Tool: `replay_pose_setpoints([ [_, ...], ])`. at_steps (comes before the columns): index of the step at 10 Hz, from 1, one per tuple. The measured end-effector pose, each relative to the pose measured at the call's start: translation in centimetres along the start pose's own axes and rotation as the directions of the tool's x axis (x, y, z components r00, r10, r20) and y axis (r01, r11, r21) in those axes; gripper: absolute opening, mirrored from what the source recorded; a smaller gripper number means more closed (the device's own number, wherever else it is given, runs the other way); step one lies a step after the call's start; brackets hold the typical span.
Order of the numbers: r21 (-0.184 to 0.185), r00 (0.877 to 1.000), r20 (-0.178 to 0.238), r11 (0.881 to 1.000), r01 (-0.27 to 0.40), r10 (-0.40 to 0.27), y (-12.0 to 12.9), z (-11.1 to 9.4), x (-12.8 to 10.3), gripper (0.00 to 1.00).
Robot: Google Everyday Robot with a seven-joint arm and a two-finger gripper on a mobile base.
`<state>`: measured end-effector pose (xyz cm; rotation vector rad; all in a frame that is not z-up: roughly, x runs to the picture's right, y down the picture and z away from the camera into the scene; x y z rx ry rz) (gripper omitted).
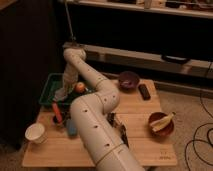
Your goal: Wipe tray with towel
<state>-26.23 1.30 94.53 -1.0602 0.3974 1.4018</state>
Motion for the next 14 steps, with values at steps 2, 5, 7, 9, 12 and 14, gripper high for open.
replay_pose_setpoints([
  [2, -0.018, 0.999, -0.023, 0.999, 0.044, -0.045, 1.5, 0.3, 1.3, 0.0],
  [5, -0.028, 0.991, -0.081, 0.994, 0.108, -0.11, 2.1, 0.7, 4.6, 0.0],
  [7, -0.016, 0.989, -0.098, 0.994, 0.113, -0.114, 0.3, -0.1, 6.0, 0.0],
  [9, 0.004, 0.99, -0.092, 0.994, 0.111, -0.11, -0.9, -0.9, 6.3, 0.0],
  [12, 0.04, 0.995, -0.07, 0.996, 0.076, -0.073, -3.0, -2.6, 5.7, 0.0],
  [14, 0.056, 0.998, -0.043, 0.997, 0.047, -0.045, -4.2, -3.8, 5.2, 0.0],
])
